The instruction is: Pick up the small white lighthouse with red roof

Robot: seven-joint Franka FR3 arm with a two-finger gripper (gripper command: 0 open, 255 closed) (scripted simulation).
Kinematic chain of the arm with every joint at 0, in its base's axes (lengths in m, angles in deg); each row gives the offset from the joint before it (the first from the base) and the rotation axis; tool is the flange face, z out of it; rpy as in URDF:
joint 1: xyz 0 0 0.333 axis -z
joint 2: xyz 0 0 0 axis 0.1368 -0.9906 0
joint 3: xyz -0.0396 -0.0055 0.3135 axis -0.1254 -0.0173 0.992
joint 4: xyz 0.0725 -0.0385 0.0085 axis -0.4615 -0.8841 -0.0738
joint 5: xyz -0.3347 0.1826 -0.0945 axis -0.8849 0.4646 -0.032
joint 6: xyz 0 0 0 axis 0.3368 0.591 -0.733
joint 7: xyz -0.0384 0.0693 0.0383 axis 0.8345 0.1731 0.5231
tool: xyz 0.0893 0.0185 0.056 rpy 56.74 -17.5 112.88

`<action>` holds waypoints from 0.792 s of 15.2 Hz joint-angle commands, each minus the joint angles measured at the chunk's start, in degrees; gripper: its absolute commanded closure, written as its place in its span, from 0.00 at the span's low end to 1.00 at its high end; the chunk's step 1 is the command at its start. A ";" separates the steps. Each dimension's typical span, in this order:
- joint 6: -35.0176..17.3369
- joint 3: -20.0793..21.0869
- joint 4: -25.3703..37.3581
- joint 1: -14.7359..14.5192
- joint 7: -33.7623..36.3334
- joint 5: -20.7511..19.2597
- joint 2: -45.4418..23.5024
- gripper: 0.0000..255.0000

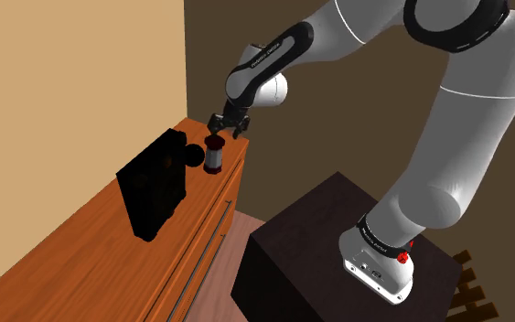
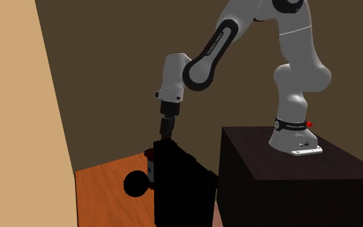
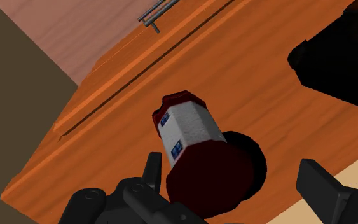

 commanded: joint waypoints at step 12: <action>-5.92 1.14 5.97 0.16 -0.84 1.67 -11.71 1.00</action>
